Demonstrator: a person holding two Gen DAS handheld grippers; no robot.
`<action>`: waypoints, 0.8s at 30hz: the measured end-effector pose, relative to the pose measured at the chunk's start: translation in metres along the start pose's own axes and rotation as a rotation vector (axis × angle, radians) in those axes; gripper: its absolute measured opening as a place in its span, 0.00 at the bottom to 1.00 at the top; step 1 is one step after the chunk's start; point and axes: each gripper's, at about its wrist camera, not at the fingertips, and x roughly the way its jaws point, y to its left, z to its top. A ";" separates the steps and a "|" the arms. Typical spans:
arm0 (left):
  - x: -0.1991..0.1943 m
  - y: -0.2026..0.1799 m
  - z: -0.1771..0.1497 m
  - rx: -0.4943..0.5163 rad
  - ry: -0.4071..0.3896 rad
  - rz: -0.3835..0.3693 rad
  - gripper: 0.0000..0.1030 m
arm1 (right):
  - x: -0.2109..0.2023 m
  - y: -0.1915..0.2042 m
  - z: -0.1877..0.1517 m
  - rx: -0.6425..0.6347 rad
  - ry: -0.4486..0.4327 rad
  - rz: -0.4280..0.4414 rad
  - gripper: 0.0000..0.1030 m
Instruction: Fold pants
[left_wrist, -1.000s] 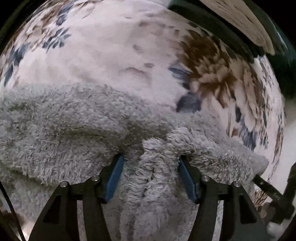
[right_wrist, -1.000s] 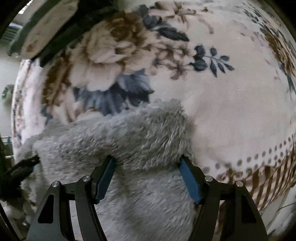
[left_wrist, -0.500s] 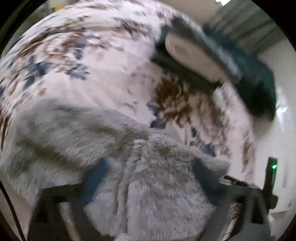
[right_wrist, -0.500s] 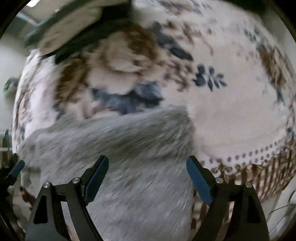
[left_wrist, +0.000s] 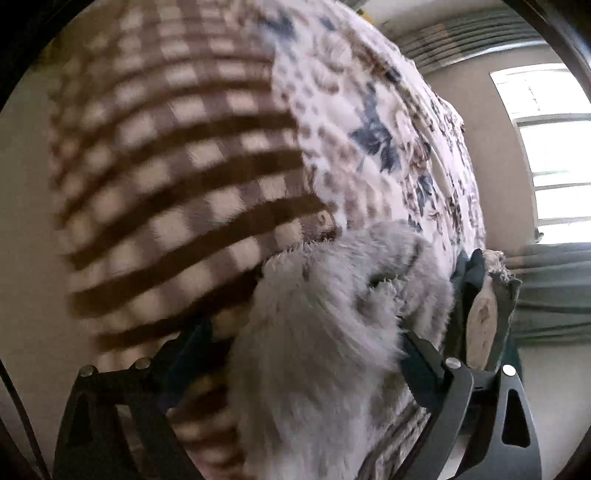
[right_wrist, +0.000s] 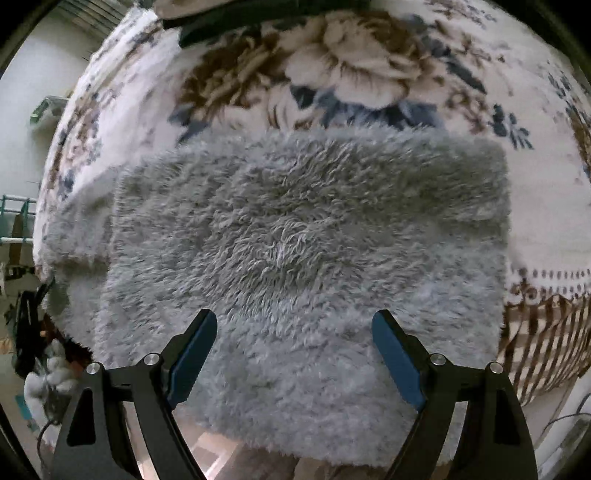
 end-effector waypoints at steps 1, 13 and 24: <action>0.002 -0.001 0.002 0.004 -0.005 -0.006 0.91 | 0.005 0.001 0.003 0.003 0.008 -0.003 0.85; 0.001 0.011 0.002 -0.006 -0.079 -0.091 0.58 | 0.037 0.013 0.020 -0.017 0.053 -0.058 0.86; -0.078 -0.051 -0.028 0.147 -0.241 -0.004 0.25 | 0.040 0.003 0.016 -0.024 0.049 -0.015 0.86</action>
